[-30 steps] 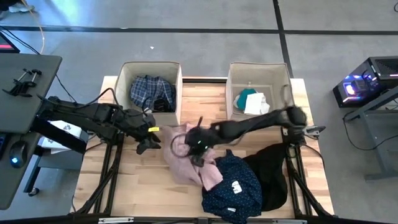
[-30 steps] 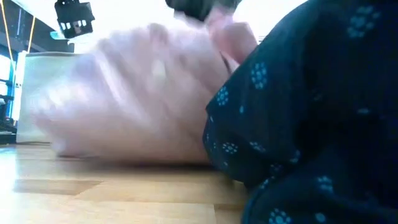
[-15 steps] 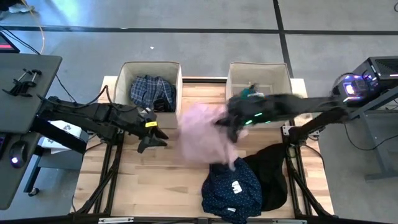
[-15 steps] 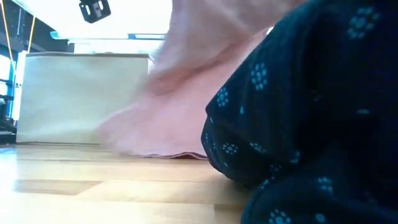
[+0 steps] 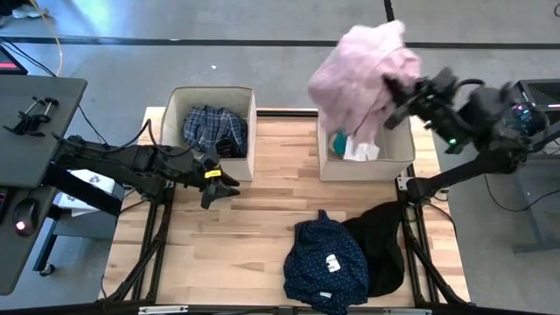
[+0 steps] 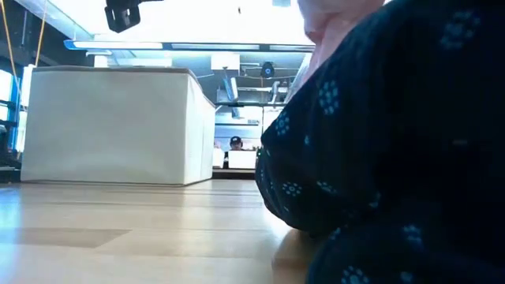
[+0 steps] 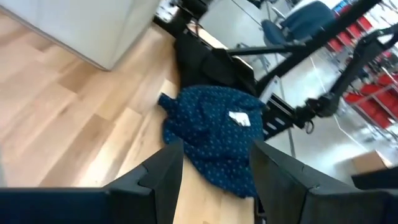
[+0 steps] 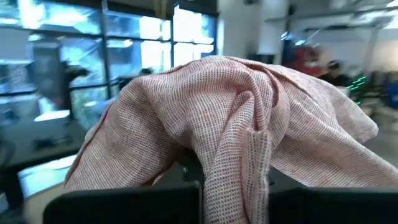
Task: Sort clothes
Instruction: Put the pink cloth into the right laundry organizer
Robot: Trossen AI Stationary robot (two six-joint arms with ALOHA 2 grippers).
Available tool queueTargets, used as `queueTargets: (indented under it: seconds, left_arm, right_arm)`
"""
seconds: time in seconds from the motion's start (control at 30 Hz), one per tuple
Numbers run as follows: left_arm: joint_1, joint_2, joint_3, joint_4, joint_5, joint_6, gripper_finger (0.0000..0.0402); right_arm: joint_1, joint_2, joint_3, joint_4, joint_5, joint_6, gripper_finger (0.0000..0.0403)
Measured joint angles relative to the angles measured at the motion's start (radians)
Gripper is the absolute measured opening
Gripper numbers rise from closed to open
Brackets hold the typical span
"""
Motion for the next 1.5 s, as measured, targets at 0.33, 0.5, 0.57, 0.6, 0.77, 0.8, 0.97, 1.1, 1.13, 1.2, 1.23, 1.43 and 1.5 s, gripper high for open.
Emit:
queueTargets:
  seconds: [0.33, 0.5, 0.57, 0.6, 0.77, 0.8, 0.97, 1.1, 1.13, 1.2, 1.23, 1.43, 1.5]
  left_arm:
    - [0.009, 0.0, 0.0, 0.036, -0.171, 0.001, 0.0172]
    - [0.043, 0.0, 0.0, 0.075, -0.181, 0.011, 0.0172]
    - [0.056, 0.0, 0.0, 0.082, -0.183, 0.011, 0.0172]
    - [0.063, 0.0, 0.0, 0.085, -0.183, 0.011, 0.0172]
    - [0.085, 0.0, 0.0, 0.109, -0.183, 0.011, 0.0172]
    - [0.087, 0.0, 0.0, 0.109, -0.183, 0.011, 0.0172]
    - [0.099, 0.001, 0.0, 0.111, -0.183, 0.006, 0.0172]
    - [0.107, 0.001, 0.0, 0.111, -0.183, 0.003, 0.0172]
    - [0.107, 0.001, 0.0, 0.111, -0.183, 0.003, 0.0172]
    - [0.107, 0.001, 0.0, 0.111, -0.183, 0.002, 0.0172]
    - [0.107, 0.001, 0.0, 0.111, -0.183, 0.0, 0.0172]
    - [0.104, 0.001, 0.0, 0.11, -0.179, -0.026, 0.0172]
    - [0.104, 0.001, 0.0, 0.11, -0.167, -0.027, 0.0172]
  right_arm:
    - [0.0, -0.114, 0.0, -0.467, 0.114, 0.458, 0.002]
    - [-0.016, -0.116, -0.012, -1.005, 0.158, 1.044, 0.002]
    - [-0.034, -0.116, -0.044, -1.118, 0.158, 1.229, 0.002]
    - [-0.043, -0.118, -0.063, -1.141, 0.158, 1.292, 0.002]
    - [-0.115, -0.121, -0.135, -1.128, 0.125, 1.36, 0.002]
    - [-0.135, -0.118, -0.145, -1.116, 0.093, 1.35, 0.002]
    - [-0.29, -0.094, -0.188, -1.081, -0.112, 1.242, 0.002]
    - [-0.455, -0.069, -0.226, -0.958, -0.269, 1.068, 0.002]
    - [-0.506, -0.063, -0.237, -0.914, -0.33, 1.004, 0.002]
    - [-0.616, -0.04, -0.257, -0.827, -0.469, 0.876, 0.002]
    - [-0.671, -0.024, -0.266, -0.793, -0.542, 0.817, 0.002]
    - [-0.959, 0.123, -0.348, -0.683, -0.931, 0.522, 0.0021]
    - [-1.022, 0.176, -0.385, -0.673, -1.02, 0.458, 0.0021]
